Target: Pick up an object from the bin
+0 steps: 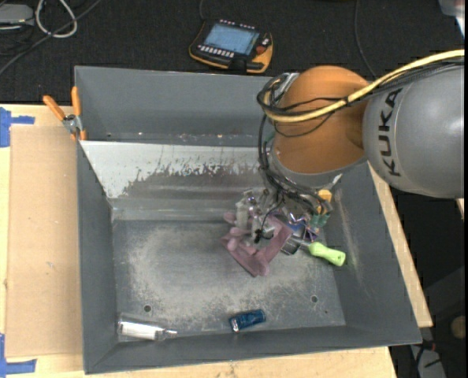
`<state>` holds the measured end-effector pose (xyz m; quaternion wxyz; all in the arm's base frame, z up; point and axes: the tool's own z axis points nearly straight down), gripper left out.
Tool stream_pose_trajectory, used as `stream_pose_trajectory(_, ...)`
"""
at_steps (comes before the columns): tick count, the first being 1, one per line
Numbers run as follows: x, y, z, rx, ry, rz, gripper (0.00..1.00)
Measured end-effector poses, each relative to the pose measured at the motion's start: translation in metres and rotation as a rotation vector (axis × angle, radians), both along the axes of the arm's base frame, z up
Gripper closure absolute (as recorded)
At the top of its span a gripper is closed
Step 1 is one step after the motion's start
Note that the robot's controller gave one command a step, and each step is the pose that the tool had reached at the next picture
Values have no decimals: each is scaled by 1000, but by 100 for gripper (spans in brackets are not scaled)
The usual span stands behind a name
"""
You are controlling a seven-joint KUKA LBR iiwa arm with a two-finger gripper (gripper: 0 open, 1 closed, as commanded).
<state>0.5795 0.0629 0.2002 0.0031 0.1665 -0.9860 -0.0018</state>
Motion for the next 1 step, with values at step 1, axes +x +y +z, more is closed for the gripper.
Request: stream_pose_trajectory(1,-51,81,10,3,4,-30,100)
